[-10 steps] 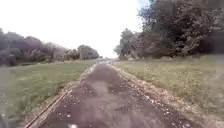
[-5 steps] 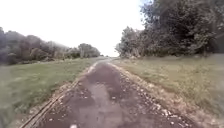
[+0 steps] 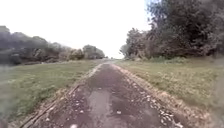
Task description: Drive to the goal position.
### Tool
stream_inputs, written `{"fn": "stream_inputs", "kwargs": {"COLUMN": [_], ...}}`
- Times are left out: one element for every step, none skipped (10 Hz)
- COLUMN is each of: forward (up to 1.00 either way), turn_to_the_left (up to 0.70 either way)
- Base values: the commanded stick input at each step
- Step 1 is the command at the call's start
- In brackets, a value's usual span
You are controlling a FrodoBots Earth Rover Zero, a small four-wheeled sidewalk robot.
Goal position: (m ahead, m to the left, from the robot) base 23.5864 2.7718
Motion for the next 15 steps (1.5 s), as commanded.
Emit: {"fn": "stream_inputs", "kwargs": {"forward": [0.85, 0.85, 0.85, 0.85, 0.85, 0.85, 0.85, 0.85, 0.85, 0.85, 0.85, 0.85, 0.85, 0.85, 0.85], "turn_to_the_left": [0.0, 0.0, 0.0, 0.0, 0.0, 0.0, 0.0, 0.0, 0.0, 0.0, 0.0, 0.0, 0.0, 0.0, 0.0]}}
